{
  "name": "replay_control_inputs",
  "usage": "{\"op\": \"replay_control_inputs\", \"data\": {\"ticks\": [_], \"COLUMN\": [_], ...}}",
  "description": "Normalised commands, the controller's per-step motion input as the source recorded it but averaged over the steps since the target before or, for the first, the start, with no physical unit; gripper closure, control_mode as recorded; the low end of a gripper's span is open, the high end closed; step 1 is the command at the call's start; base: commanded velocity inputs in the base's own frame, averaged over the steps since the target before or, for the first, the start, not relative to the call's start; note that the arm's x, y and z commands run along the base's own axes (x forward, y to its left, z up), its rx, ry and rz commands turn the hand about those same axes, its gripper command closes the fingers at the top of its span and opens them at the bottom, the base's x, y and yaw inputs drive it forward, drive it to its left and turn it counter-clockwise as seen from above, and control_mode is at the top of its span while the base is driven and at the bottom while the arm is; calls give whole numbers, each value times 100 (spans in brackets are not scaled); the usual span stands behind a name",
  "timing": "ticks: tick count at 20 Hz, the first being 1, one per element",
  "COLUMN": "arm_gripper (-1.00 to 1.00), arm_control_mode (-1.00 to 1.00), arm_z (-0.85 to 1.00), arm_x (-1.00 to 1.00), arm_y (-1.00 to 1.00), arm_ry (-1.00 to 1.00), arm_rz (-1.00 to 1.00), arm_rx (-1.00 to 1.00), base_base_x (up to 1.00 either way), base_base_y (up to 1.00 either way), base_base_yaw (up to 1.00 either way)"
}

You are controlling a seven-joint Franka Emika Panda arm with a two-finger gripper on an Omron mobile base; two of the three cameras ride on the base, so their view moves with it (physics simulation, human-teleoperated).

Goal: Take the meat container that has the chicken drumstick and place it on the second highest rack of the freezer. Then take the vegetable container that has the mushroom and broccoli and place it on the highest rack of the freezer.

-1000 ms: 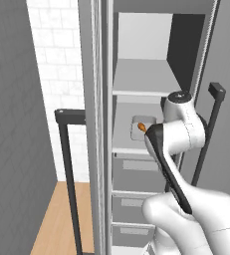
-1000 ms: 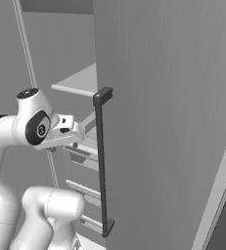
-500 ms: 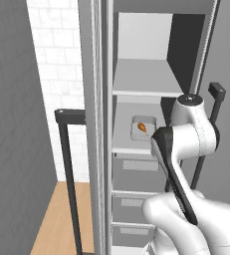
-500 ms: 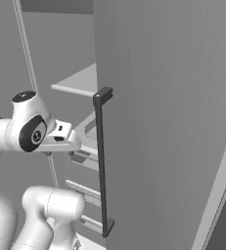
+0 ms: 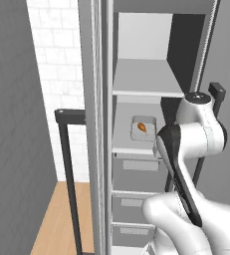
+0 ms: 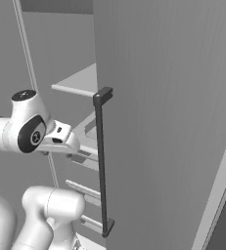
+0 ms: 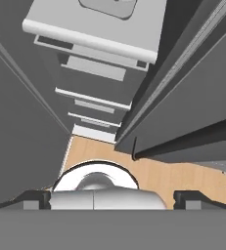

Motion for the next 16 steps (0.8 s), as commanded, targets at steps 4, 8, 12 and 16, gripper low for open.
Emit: {"op": "replay_control_inputs", "data": {"ticks": [4,8,12,16], "arm_gripper": [-100,-100,-100,-100], "arm_control_mode": [-100,-100,-100,100], "arm_z": [4,0,0,0], "arm_x": [-26,-11,-6,-1], "arm_y": [0,3,0,0], "arm_ry": [0,-1,-1,0], "arm_rz": [0,0,0,0], "arm_rx": [12,0,0,0], "base_base_x": [0,0,0,-18], "base_base_y": [0,0,0,0], "base_base_yaw": [0,0,0,0]}}
